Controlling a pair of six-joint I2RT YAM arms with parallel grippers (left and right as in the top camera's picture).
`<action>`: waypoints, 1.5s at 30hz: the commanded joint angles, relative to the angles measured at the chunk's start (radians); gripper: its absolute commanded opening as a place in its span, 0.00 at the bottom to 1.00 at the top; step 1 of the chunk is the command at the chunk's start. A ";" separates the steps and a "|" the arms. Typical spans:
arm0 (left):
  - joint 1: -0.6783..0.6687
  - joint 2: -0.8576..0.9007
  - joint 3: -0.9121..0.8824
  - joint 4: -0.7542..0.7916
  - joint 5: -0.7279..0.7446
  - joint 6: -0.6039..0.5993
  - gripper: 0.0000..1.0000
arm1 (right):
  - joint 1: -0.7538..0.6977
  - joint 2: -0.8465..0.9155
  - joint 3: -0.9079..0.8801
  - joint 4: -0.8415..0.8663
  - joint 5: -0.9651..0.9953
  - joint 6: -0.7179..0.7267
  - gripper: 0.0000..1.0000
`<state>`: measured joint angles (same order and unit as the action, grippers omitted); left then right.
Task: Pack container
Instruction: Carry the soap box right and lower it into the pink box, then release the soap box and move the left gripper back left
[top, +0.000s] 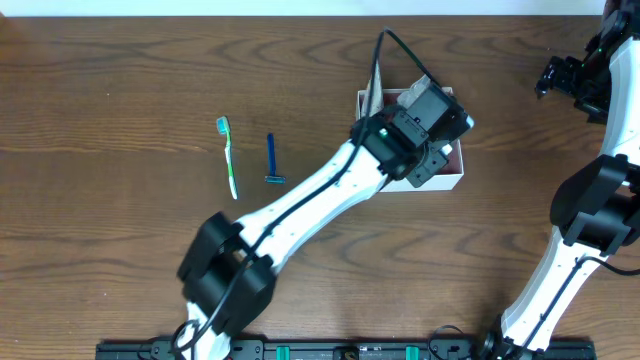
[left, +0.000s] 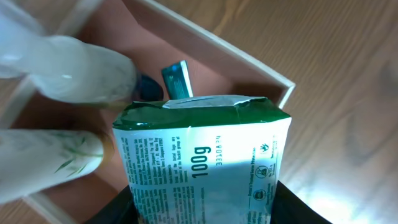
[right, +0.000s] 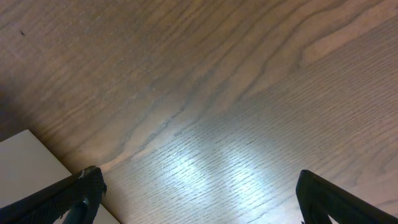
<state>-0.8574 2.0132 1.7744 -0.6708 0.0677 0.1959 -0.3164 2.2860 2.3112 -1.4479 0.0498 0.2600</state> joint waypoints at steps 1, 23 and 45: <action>0.006 0.024 0.016 0.021 -0.009 0.111 0.47 | 0.003 0.000 -0.002 0.000 0.010 0.013 0.99; 0.052 0.078 0.013 0.057 -0.058 0.151 0.47 | 0.003 0.000 -0.002 0.000 0.010 0.013 0.99; 0.053 -0.053 0.013 0.026 -0.058 0.056 0.82 | 0.003 0.000 -0.002 0.000 0.010 0.013 0.99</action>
<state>-0.8066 2.0659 1.7744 -0.6300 0.0181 0.3096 -0.3164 2.2860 2.3112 -1.4479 0.0498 0.2600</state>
